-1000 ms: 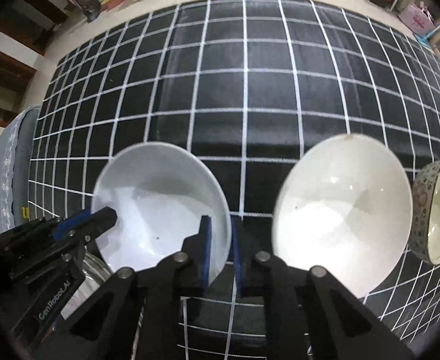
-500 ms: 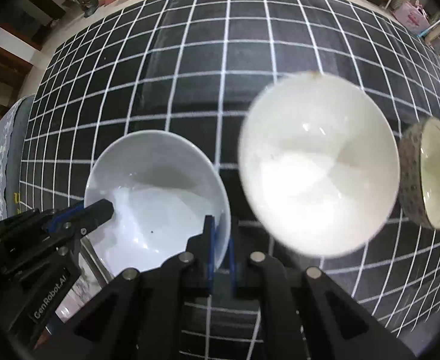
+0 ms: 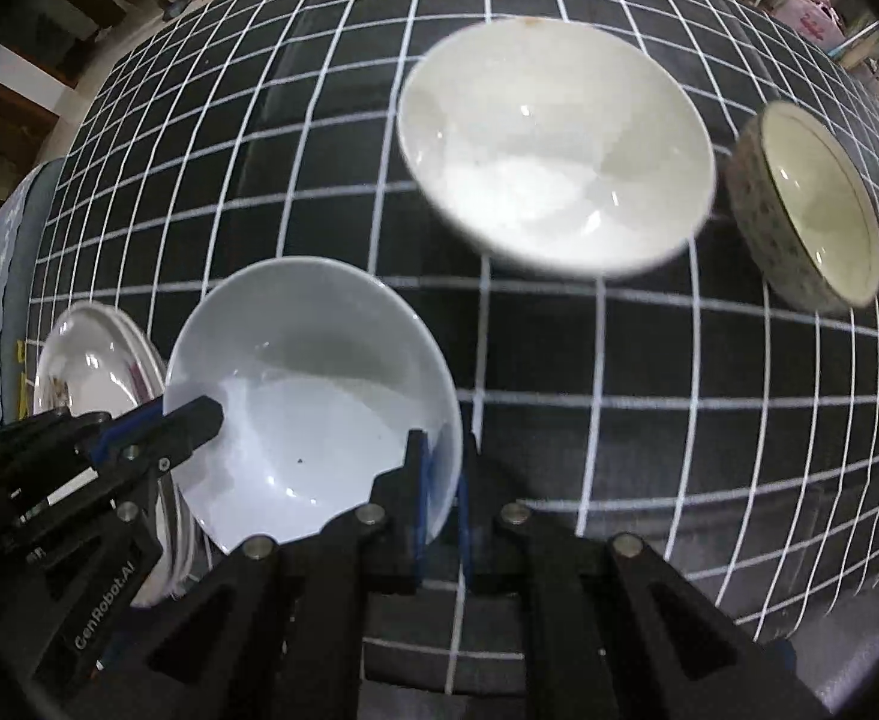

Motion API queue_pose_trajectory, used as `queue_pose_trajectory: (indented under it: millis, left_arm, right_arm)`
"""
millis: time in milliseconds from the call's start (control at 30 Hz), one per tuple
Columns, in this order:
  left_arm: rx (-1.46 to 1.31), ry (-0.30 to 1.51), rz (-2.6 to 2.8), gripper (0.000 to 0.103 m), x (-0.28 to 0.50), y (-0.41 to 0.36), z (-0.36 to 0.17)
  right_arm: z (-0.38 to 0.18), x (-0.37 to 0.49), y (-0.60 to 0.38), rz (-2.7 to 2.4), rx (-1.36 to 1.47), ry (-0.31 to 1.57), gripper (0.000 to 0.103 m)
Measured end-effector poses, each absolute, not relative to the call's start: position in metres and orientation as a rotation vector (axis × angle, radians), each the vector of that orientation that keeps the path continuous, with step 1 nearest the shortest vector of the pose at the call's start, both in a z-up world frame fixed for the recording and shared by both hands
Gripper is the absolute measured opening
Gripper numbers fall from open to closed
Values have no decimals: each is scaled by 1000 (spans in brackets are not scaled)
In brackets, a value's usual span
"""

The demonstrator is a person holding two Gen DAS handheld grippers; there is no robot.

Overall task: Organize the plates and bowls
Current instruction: 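Carry the white bowl beside the plate stack and lower it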

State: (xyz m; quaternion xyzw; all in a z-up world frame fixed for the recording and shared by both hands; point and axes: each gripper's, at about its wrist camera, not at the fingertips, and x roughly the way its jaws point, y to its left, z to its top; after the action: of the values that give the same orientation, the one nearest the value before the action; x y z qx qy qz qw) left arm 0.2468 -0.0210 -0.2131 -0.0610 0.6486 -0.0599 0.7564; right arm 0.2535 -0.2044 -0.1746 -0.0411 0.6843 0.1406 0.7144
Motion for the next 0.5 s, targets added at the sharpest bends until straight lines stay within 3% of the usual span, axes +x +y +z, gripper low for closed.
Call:
queue_pose_trajectory:
  millis: [500]
  left_arm:
    - [-138,1412,-143,6,196,-42,-208]
  right_arm:
    - [-173,152,-257,312,-113,1516,11]
